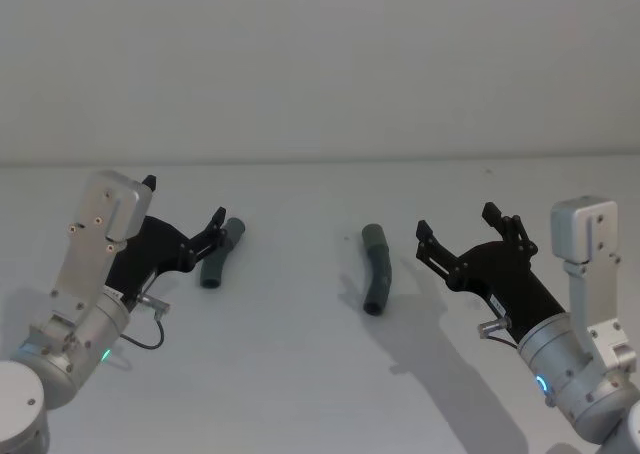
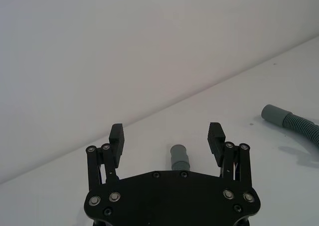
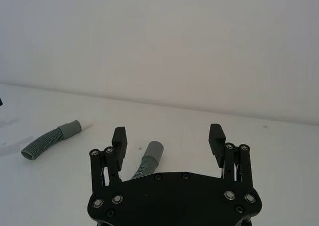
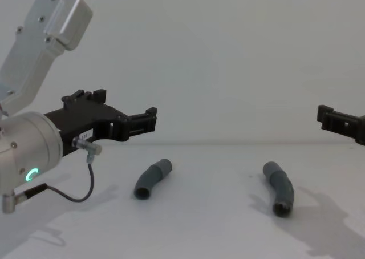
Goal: Use both hands to pick up one end of the pipe from the table, align the ends, and insert them.
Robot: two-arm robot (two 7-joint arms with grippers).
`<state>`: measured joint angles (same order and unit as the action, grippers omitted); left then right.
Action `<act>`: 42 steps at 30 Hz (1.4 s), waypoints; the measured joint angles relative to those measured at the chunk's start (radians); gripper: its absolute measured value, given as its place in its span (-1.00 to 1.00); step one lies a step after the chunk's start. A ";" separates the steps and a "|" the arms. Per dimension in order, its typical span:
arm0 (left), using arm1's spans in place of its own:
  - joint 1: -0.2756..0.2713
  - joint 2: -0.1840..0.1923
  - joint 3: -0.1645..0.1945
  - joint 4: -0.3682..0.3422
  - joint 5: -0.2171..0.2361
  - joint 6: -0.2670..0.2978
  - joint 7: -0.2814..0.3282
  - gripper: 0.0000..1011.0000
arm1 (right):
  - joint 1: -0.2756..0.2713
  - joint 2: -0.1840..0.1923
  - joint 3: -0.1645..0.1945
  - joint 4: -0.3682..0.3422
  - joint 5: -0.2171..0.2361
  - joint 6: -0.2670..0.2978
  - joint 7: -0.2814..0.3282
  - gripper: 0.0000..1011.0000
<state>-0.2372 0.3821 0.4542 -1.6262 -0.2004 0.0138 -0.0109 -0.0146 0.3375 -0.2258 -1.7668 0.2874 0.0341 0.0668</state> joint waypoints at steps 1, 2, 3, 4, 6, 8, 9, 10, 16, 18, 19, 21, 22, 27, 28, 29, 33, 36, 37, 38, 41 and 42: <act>0.000 0.000 0.000 0.000 0.000 0.000 0.000 0.98 | 0.000 0.000 0.000 0.000 0.000 0.000 0.000 0.98; 0.000 0.000 0.000 0.000 0.000 0.000 0.000 0.98 | 0.000 0.000 0.000 0.000 0.000 0.000 0.000 0.98; 0.000 0.000 0.000 0.000 0.000 0.000 0.000 0.98 | 0.000 0.000 0.000 0.000 0.000 0.000 0.000 0.98; 0.000 0.000 0.000 0.000 0.000 0.000 0.000 0.98 | 0.000 0.000 0.000 0.000 0.000 0.000 0.000 0.98; 0.000 0.000 0.000 0.000 0.000 0.000 0.000 0.98 | 0.000 0.000 0.000 0.000 0.000 0.000 0.000 0.98; 0.000 0.000 0.000 0.000 0.000 0.000 0.000 0.98 | 0.000 0.000 0.000 0.000 0.000 0.000 0.000 0.98; 0.000 0.000 0.000 0.000 0.000 0.000 0.000 0.98 | 0.000 0.000 0.000 0.000 0.000 0.000 0.000 0.98; 0.000 0.000 0.000 0.000 0.000 0.000 0.000 0.98 | 0.000 0.000 0.000 0.000 0.000 0.000 0.000 0.98; 0.000 0.000 0.000 0.000 0.000 0.000 0.000 0.98 | 0.000 0.000 0.000 0.000 0.000 0.000 0.000 0.98; 0.000 0.000 0.000 0.000 0.000 0.000 0.000 0.98 | 0.000 0.000 0.000 0.000 0.000 0.000 0.000 0.98; 0.000 0.000 0.000 0.000 0.000 0.000 0.000 0.98 | 0.000 0.000 0.000 0.000 0.000 0.000 0.000 0.98; 0.000 0.000 0.000 0.000 0.000 0.000 0.000 0.98 | 0.000 0.000 0.000 0.000 0.000 0.000 0.000 0.98; 0.000 0.000 0.000 0.000 0.000 0.000 0.000 0.98 | 0.000 0.000 0.000 0.000 0.000 0.000 0.000 0.98; 0.000 0.000 0.000 0.000 0.000 0.000 0.000 0.98 | 0.000 0.000 0.000 0.000 0.000 0.000 0.000 0.98; 0.000 0.000 0.000 0.000 0.000 0.000 0.000 0.98 | 0.000 0.000 0.000 0.000 0.000 0.000 0.000 0.98; 0.000 0.000 0.000 0.000 0.000 0.000 0.000 0.98 | 0.000 0.000 0.000 0.000 0.000 0.000 0.000 0.98; 0.000 0.000 0.000 0.000 0.000 0.000 0.000 0.98 | 0.000 0.000 0.000 0.000 0.000 0.000 0.000 0.98; 0.000 0.000 0.000 0.000 0.000 0.000 0.000 0.98 | 0.000 0.000 0.000 0.000 0.000 0.000 0.000 0.98; 0.000 0.000 0.000 0.000 0.000 0.000 0.000 0.98 | 0.000 0.000 0.000 0.000 0.000 0.000 0.000 0.98; 0.000 0.000 0.000 0.000 0.000 0.000 0.000 0.98 | 0.000 0.000 0.000 0.000 0.000 0.000 0.000 0.98; 0.000 0.000 0.000 0.000 0.000 0.000 0.000 0.98 | 0.000 0.000 0.000 0.000 0.000 0.000 0.000 0.98; 0.000 0.000 0.000 0.000 0.000 0.000 0.000 0.98 | 0.000 0.000 0.000 0.000 0.000 0.000 0.000 0.98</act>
<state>-0.2372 0.3821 0.4542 -1.6262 -0.2003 0.0138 -0.0109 -0.0147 0.3375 -0.2258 -1.7668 0.2874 0.0341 0.0668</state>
